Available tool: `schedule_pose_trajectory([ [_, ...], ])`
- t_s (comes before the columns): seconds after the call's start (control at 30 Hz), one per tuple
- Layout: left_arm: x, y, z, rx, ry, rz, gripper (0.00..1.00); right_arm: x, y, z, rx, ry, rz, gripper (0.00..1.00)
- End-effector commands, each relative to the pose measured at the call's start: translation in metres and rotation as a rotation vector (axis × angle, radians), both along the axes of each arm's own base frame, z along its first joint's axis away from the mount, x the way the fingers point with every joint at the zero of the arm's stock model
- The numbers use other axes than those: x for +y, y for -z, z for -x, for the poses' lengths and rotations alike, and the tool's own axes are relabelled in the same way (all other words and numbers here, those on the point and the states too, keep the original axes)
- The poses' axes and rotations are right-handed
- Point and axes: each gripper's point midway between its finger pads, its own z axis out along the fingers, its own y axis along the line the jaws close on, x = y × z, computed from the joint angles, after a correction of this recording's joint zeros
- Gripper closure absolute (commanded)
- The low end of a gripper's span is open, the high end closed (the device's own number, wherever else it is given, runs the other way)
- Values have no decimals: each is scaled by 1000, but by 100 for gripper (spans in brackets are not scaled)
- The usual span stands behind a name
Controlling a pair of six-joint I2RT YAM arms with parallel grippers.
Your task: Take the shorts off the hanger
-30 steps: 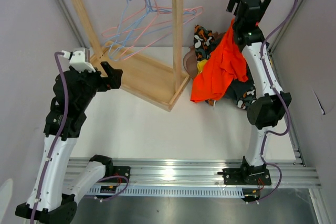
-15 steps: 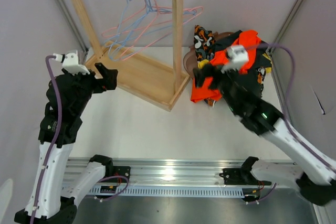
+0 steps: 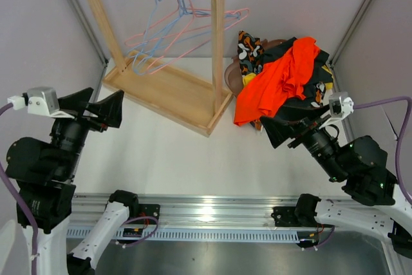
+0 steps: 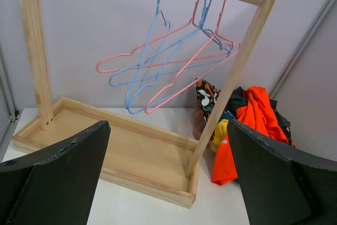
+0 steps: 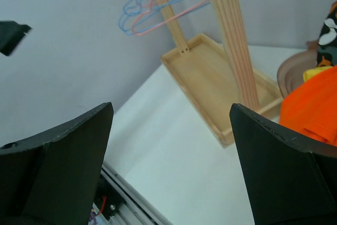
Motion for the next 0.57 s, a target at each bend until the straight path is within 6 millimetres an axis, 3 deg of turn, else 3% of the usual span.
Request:
schedule_pose_trajectory([
  [0.0, 13, -1, -2, 19, -70, -33, 1, -12, -2, -6, 2, 66, 23, 0],
  [0.53, 17, -1, -3, 16, -96, -53, 1, -18, -18, -5, -65, 78, -1, 1],
])
